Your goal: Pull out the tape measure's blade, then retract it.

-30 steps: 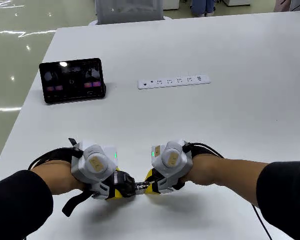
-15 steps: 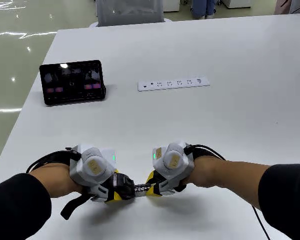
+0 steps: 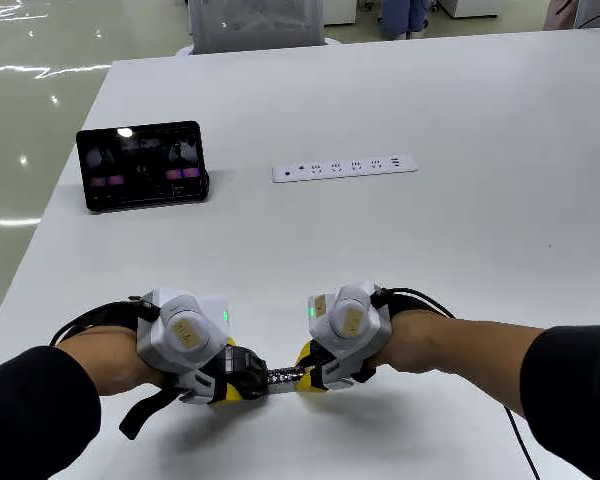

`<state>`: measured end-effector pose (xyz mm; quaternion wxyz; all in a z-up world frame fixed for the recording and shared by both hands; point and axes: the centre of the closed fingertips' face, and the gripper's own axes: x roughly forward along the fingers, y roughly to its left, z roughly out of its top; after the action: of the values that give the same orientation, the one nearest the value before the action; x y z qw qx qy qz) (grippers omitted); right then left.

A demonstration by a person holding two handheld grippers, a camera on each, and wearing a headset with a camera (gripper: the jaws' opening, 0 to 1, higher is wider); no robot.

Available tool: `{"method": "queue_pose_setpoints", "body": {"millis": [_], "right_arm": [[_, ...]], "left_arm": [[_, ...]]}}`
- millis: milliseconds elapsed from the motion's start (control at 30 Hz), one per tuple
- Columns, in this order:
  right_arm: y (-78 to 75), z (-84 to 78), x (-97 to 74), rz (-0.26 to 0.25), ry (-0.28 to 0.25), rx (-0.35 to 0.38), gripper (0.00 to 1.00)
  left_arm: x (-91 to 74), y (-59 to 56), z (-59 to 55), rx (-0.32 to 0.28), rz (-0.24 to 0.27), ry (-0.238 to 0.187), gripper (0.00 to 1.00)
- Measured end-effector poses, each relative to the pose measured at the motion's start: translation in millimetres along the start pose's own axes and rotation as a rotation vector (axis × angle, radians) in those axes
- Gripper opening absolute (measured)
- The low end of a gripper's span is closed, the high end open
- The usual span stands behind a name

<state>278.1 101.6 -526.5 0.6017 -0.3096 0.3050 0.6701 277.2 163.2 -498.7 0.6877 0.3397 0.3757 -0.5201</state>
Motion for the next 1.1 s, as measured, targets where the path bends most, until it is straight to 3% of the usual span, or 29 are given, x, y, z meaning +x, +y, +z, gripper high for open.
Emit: {"method": "queue_pose_setpoints", "body": {"millis": [1100], "right_arm": [[-2.2, -24.1, -21.6, -0.010, 0.031, -0.002, 0.11]], "left_arm": [[0.4, -0.5, 0.6, -0.008, 0.015, -0.017, 0.32]]}}
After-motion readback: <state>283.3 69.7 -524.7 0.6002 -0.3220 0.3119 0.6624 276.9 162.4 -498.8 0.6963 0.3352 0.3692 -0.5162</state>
